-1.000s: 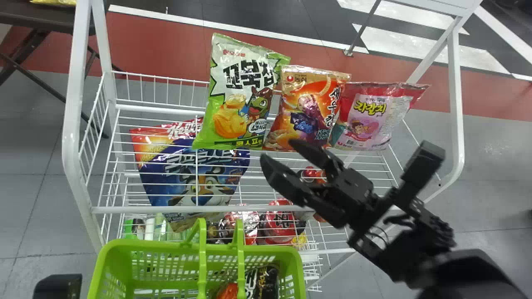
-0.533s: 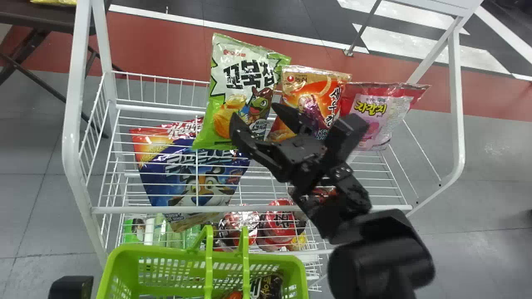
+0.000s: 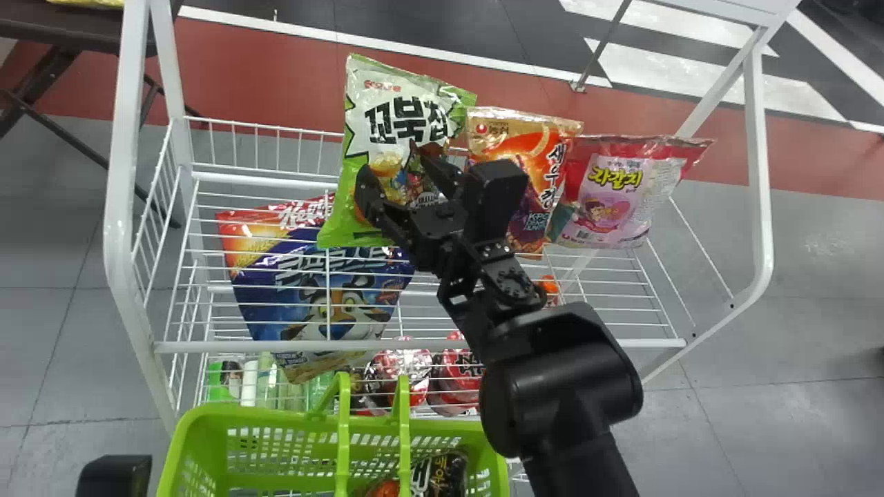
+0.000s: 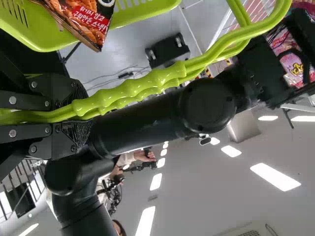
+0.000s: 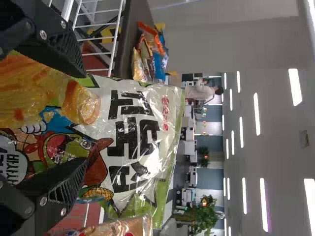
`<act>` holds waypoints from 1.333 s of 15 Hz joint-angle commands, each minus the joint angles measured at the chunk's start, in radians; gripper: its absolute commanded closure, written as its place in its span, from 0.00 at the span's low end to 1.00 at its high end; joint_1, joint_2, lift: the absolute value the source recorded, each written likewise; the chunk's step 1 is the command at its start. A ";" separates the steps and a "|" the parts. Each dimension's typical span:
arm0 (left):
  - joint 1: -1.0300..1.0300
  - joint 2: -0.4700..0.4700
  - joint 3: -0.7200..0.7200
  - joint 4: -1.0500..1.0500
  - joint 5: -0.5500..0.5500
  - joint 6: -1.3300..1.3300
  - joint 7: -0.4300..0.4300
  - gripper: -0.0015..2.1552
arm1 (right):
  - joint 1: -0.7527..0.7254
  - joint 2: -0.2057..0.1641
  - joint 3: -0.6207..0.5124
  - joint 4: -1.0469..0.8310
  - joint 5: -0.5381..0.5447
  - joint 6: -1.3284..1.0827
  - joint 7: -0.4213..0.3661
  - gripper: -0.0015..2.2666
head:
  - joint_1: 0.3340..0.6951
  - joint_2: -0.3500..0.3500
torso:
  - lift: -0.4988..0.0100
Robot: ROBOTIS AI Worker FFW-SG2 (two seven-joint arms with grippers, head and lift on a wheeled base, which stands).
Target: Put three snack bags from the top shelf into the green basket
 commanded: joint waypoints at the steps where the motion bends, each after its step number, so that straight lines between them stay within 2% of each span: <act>1: -0.003 0.001 0.006 0.004 0.003 0.001 0.000 0.73 | -0.010 -0.001 0.006 -0.003 -0.010 0.046 0.007 0.99 | 1.00 0.06 | 0.89; 6: -0.008 0.000 0.007 0.005 0.008 0.001 0.003 0.73 | 0.054 -0.026 0.006 -0.165 -0.023 0.129 0.103 0.99 | 1.00 0.10 | 0.89; 8: -0.009 0.001 0.006 0.004 0.008 0.001 0.003 0.73 | 0.085 -0.050 -0.002 -0.260 -0.044 0.215 0.137 0.99 | 1.00 0.11 | 0.89; 11: -0.009 0.003 0.013 0.002 0.014 0.001 0.001 0.73 | 0.171 -0.105 -0.085 -0.490 -0.109 0.475 0.183 0.99 | 1.00 0.11 | 0.89; 12: -0.009 0.003 0.016 0.002 0.016 -0.002 0.000 0.73 | 0.197 -0.127 -0.143 -0.569 -0.152 0.592 0.189 0.99 | 1.00 0.09 | 0.89; 14: -0.020 0.004 0.021 0.007 0.020 0.001 0.000 0.73 | 0.267 -0.161 -0.312 -0.745 -0.270 0.880 0.217 0.99 | 1.00 0.00 | 0.89; 18: -0.038 0.004 0.030 0.009 0.033 0.001 0.005 0.73 | 0.399 -0.159 -0.697 -0.955 -0.557 1.279 0.286 0.99 | 1.00 0.00 | 0.89; 20: -0.043 0.001 0.032 0.010 0.033 0.001 0.008 0.73 | 0.451 -0.156 -0.774 -0.978 -0.587 1.297 0.335 0.99 | 1.00 0.00 | 0.89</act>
